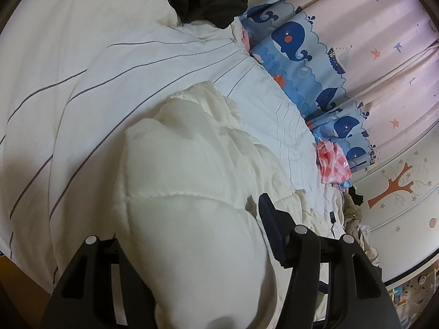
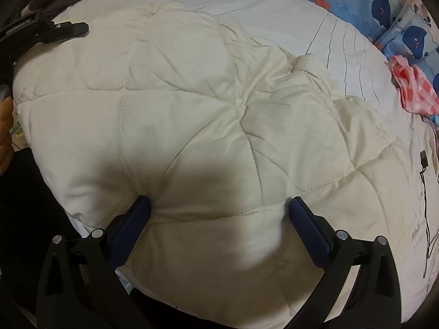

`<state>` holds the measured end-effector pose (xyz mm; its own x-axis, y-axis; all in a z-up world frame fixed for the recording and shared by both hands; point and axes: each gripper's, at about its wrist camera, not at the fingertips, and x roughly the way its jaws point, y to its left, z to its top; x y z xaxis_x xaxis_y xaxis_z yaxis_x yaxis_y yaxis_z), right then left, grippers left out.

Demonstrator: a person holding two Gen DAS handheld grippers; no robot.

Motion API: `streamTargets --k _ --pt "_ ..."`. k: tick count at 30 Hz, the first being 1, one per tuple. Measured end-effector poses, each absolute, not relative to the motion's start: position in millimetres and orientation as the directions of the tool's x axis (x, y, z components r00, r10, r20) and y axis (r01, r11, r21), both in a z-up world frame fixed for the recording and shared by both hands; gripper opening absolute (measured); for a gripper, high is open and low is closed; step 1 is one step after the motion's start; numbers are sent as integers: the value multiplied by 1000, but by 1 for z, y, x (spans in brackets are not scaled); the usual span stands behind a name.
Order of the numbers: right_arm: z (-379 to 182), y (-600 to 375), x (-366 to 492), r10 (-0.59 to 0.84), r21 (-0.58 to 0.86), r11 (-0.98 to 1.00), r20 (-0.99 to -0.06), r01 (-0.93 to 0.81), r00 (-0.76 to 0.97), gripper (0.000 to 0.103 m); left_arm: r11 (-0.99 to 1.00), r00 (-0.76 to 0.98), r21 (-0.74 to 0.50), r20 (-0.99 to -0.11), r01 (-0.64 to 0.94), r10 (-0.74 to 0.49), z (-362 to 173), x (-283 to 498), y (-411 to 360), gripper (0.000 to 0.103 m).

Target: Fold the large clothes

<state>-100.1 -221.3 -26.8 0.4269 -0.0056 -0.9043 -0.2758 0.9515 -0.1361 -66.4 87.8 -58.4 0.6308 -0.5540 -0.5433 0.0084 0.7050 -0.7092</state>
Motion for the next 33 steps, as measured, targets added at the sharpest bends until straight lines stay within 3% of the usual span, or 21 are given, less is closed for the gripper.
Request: streamTargets --k 12,19,25,33 --pt "-7 -214 -107 -14 -157 947 -890 -279 455 97 738 658 -674 -541 33 -524 -48 -73 82 57" --pt "-35 -212 -99 -25 -155 950 -902 -269 431 97 746 660 -662 -529 72 -534 -42 -75 76 57" --pt "-36 -213 -102 -19 -150 954 -894 -259 447 97 674 653 -716 -423 184 -628 -25 -82 74 58" --pt "-32 -219 -108 2 -136 953 -890 -269 456 97 610 616 -718 -322 336 -719 37 -92 32 58"
